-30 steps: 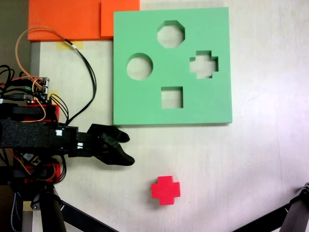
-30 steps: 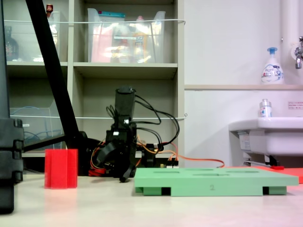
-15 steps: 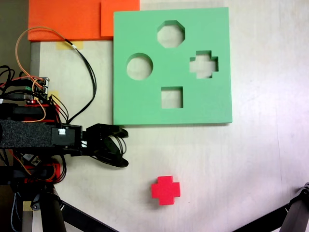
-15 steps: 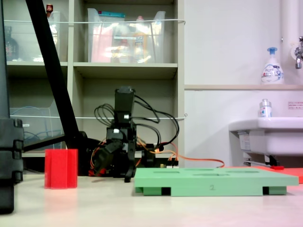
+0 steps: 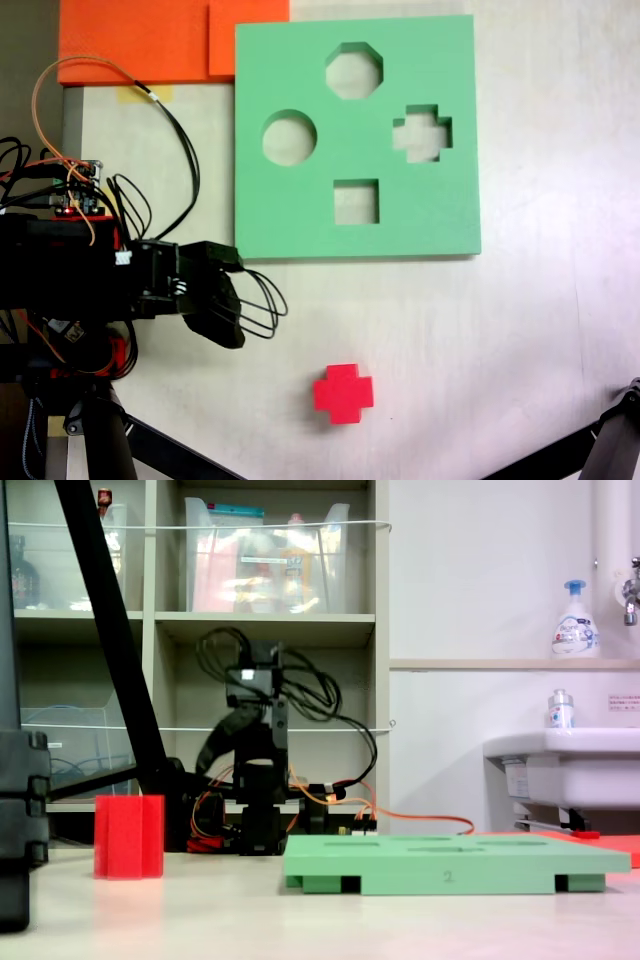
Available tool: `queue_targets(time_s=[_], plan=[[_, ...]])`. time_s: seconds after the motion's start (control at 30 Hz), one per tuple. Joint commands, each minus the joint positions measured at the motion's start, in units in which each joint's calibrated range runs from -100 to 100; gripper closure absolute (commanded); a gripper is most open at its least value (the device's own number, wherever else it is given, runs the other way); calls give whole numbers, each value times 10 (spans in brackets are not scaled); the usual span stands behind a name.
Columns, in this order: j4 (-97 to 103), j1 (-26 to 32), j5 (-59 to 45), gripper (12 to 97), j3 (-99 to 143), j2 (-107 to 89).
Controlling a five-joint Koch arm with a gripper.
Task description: Put the cross columnar block into the corresponding hole
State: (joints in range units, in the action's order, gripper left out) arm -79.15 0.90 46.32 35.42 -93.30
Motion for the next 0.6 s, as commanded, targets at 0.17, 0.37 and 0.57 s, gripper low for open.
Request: queue_targets(time_s=[0.17, 0.37, 0.57], plan=[[-99, -35, -37, 336, -248, 251], [-131, -65, -53, 274, -376, 453], [-138, -91, -76, 274, -462, 588]])
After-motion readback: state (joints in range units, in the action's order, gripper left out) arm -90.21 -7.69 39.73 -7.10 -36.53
